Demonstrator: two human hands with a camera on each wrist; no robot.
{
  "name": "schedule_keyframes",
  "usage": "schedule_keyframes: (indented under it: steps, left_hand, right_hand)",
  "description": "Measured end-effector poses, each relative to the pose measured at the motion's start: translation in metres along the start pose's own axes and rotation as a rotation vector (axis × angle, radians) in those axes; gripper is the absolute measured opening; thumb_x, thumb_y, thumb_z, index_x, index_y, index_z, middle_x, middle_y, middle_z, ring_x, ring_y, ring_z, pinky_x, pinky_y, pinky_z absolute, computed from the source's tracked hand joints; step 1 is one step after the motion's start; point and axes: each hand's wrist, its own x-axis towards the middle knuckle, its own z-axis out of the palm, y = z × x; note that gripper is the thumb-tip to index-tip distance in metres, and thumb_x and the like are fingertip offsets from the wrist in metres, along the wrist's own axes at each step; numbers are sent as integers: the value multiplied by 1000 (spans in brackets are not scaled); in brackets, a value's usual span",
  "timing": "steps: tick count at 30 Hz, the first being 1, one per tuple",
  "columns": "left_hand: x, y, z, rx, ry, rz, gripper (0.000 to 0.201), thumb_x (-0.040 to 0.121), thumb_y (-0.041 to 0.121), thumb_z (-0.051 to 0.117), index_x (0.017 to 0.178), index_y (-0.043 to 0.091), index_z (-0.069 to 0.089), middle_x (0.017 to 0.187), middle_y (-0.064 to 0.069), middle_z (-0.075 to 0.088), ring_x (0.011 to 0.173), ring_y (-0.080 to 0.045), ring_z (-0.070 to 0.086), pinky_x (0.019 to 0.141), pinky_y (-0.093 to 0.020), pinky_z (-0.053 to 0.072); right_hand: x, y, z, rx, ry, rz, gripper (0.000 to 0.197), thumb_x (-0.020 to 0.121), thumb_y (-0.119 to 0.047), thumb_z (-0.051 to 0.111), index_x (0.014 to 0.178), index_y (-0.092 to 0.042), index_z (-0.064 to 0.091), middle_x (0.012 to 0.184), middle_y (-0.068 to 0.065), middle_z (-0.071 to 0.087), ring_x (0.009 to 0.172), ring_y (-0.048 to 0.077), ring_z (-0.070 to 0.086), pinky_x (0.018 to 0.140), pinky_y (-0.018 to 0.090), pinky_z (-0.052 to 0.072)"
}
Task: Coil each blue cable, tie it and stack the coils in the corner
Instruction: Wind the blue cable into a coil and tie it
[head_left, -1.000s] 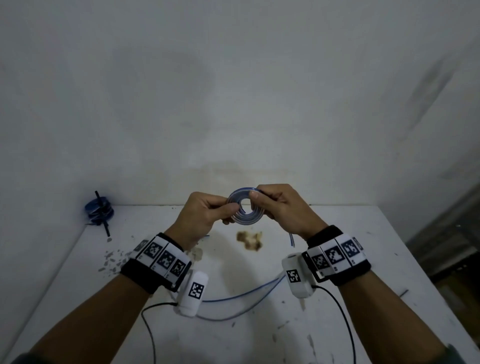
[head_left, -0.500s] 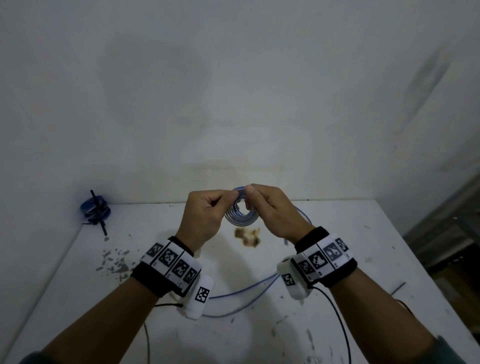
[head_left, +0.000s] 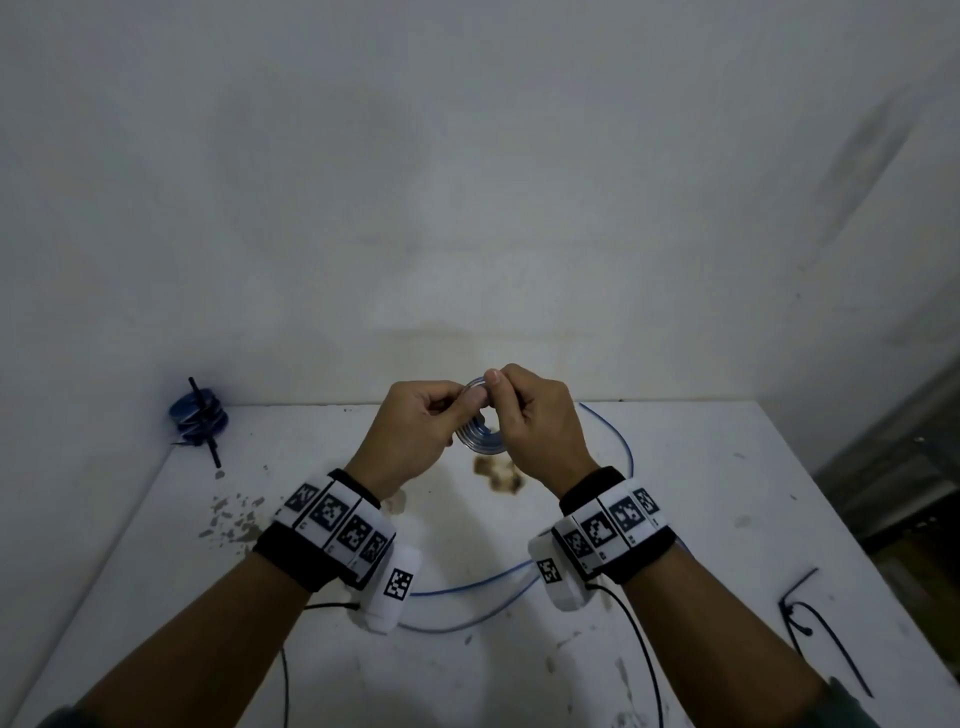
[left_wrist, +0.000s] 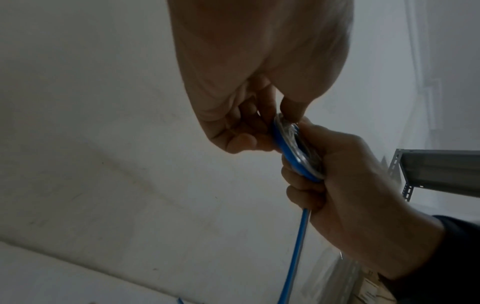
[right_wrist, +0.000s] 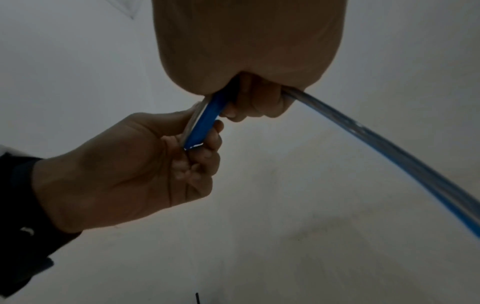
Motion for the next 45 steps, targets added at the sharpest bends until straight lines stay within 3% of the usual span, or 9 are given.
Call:
schedule_keyframes:
  steps: [9,16,23,27,30,33,36,40,45]
  left_hand:
    - [12,3,-5,-102,211,55,16,88,12,71,73,16,76,66,-10,71,61,-17,60,66,-32,52]
    - [19,11,13,-283,324,18,17,90,12,68,76,6,75,70,-7,69,67,-17,61,73,-33,53]
    - [9,11,21,-418,200,-92,18,93,15,64,93,2,76,87,-16,75,81,-25,71,80,-37,59]
    - [7,5,-6,-266,-12,-163,16,92,15,64,97,5,75,93,-17,75,86,-27,71,77,-33,58]
    - [11,5,-26,-127,-109,-150,16,92,17,64,95,7,76,85,-11,76,73,-15,68,69,-30,55]
    - [15,11,-28,-52,-58,-65,13,91,12,66,89,6,78,71,-2,74,59,-11,59,57,-24,50]
    - [15,15,-18,-146,66,-35,14,90,10,67,84,1,77,70,-9,72,60,-18,57,59,-29,48]
    - [14,19,1,-288,216,-45,13,90,11,67,84,6,77,73,-11,72,67,-21,64,67,-37,56]
    - [15,22,14,-396,252,-136,14,90,13,68,89,2,77,79,-14,73,75,-25,67,85,-51,58]
  right_hand:
    - [4,2,-19,45,40,21,31,102,-25,51,74,-13,59,56,7,53,51,21,46,51,35,38]
    - [-19,-19,12,508,148,324,40,108,-22,34,78,-10,56,64,3,51,50,10,38,44,23,32]
    - [-19,-19,32,342,188,272,20,105,-28,37,93,-13,42,70,-6,45,60,13,41,55,45,38]
    - [-6,-12,2,80,-55,157,23,106,-18,40,84,-22,42,70,-11,46,60,1,43,57,19,35]
    - [7,-12,-20,-71,-380,107,26,106,-23,42,80,-28,38,72,-10,47,62,4,42,60,22,34]
    - [17,-13,-30,-112,-472,83,25,105,-26,44,80,-27,41,70,-10,47,62,4,43,60,22,34]
    - [17,-15,-29,-92,-338,9,16,104,-26,48,90,-19,53,71,-11,51,63,4,47,60,19,36]
    - [-1,-12,-6,19,91,54,12,100,-22,55,101,-14,64,74,-13,59,66,1,54,61,12,38]
    - [-16,-24,22,199,292,181,20,106,-14,38,117,-21,53,98,-11,63,87,0,58,76,13,43]
